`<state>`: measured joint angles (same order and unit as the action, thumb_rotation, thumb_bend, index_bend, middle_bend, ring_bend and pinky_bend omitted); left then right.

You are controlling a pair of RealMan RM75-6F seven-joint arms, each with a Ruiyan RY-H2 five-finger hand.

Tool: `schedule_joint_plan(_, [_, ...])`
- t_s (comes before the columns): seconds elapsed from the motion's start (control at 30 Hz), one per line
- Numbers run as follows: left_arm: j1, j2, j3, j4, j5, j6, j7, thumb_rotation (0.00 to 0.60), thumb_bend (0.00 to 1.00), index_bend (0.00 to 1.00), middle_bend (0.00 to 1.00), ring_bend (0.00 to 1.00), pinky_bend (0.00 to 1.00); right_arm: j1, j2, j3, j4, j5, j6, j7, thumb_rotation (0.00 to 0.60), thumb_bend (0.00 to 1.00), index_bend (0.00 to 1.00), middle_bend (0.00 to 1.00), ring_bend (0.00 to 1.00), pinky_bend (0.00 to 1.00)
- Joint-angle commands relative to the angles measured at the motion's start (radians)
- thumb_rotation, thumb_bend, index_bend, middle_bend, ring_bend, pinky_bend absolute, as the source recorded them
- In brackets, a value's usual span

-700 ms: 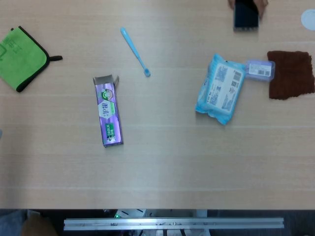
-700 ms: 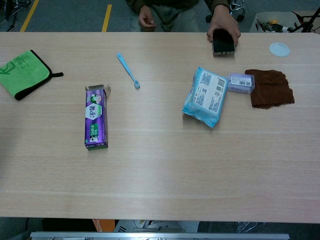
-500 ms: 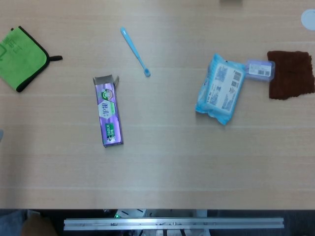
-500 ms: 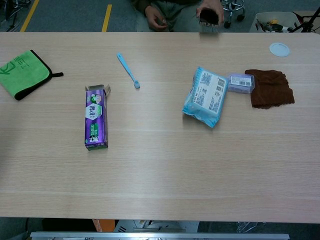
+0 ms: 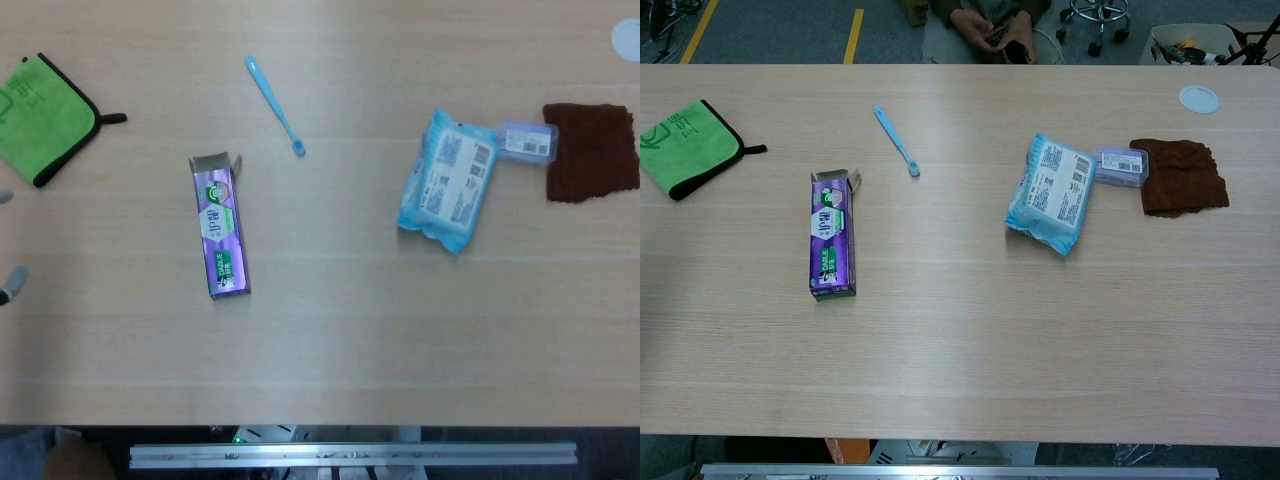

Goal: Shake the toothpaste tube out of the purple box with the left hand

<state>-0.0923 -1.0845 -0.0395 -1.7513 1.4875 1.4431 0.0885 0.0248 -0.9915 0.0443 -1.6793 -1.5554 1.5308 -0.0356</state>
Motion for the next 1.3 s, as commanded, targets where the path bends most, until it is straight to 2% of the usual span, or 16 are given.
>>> schedule_joint_plan(0.03, [-0.022,0.002,0.011,-0.010,0.019,-0.034,-0.010,0.600,0.21,0.22,0.27,0.16,0.07,0.003,0.000,0.002,0.001,0.002,-0.002,0.001,0.600,0.28,0.39,0.40,0.38,0.44])
schedule_joint_plan(0.3, [-0.098,-0.023,0.026,-0.047,0.073,-0.137,0.025,0.600,0.20,0.19,0.26,0.16,0.07,0.008,0.001,0.004,0.007,0.005,-0.009,0.006,0.600,0.28,0.39,0.40,0.38,0.44])
schedule_joint_plan(0.43, [-0.143,-0.040,0.028,-0.069,0.079,-0.202,0.058,0.600,0.17,0.14,0.25,0.16,0.07,0.010,0.001,0.004,0.006,0.005,-0.012,0.008,0.600,0.28,0.39,0.40,0.38,0.44])
schedule_joint_plan(0.63, [-0.199,-0.103,0.010,-0.108,0.031,-0.277,0.148,0.570,0.16,0.07,0.22,0.16,0.07,0.011,0.000,0.003,0.006,0.010,-0.017,0.007,0.600,0.28,0.39,0.40,0.38,0.44])
schedule_joint_plan(0.8, [-0.245,-0.173,0.005,-0.099,0.002,-0.336,0.212,0.600,0.16,0.00,0.16,0.13,0.07,0.014,0.001,0.004,0.011,0.014,-0.022,0.010,0.600,0.28,0.39,0.40,0.38,0.44])
schedule_joint_plan(0.97, [-0.298,-0.243,-0.010,-0.082,-0.034,-0.395,0.248,0.600,0.16,0.00,0.05,0.04,0.07,0.014,0.000,0.003,0.021,0.019,-0.027,0.019,0.600,0.28,0.39,0.40,0.38,0.44])
schedule_joint_plan(1.13, [-0.349,-0.314,-0.035,-0.078,-0.094,-0.442,0.297,0.600,0.16,0.00,0.04,0.02,0.07,0.017,-0.003,0.003,0.033,0.022,-0.033,0.030,0.600,0.28,0.39,0.40,0.38,0.44])
schedule_joint_plan(1.3, [-0.396,-0.412,-0.062,-0.046,-0.188,-0.457,0.409,0.600,0.16,0.00,0.03,0.02,0.07,0.022,-0.004,0.005,0.048,0.024,-0.038,0.046,0.600,0.28,0.39,0.40,0.38,0.44])
